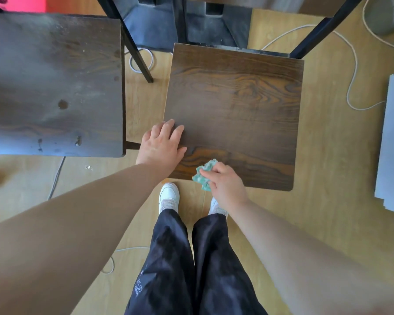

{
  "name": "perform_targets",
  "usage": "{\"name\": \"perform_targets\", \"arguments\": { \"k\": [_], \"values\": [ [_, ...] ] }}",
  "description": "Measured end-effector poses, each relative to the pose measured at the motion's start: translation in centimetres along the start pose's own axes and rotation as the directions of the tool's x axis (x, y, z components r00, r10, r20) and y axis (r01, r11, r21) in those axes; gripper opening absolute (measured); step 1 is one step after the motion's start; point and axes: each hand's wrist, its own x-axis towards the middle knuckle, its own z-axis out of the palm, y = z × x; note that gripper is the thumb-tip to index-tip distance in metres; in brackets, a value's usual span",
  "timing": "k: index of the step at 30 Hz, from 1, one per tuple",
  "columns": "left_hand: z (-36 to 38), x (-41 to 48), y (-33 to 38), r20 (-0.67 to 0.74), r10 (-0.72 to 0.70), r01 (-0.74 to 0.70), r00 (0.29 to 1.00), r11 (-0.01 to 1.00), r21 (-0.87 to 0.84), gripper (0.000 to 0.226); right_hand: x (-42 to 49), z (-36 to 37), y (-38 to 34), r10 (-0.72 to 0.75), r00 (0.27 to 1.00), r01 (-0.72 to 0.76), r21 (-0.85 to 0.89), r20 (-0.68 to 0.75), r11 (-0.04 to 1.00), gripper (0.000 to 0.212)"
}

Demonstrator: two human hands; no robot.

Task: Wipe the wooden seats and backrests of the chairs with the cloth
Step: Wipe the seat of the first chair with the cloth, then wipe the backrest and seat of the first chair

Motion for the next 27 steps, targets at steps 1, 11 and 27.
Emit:
{"name": "perform_targets", "arguments": {
  "k": [1, 11, 27],
  "values": [
    [-0.2, -0.5, 0.1, 0.002, 0.004, -0.004, 1.000, 1.000, 0.010, 0.060, -0.6, 0.3, -0.3, 0.011, 1.000, -0.011, 0.019, 0.028, 1.000, 0.043],
    [-6.5, 0.7, 3.1, -0.054, -0.049, 0.050, 0.997, 0.999, 0.022, 0.059, -0.5, -9.7, -0.2, 0.216, 0.930, -0.082, 0.404, -0.298, 0.911, 0.038],
    [-19.2, 9.6, 4.0, -0.293, -0.132, 0.114, 0.947, 0.990, -0.080, 0.061, 6.8, -36.3, 2.2, 0.396, 0.521, 0.133, 0.530, -0.756, 0.837, 0.039]
  ]
}}
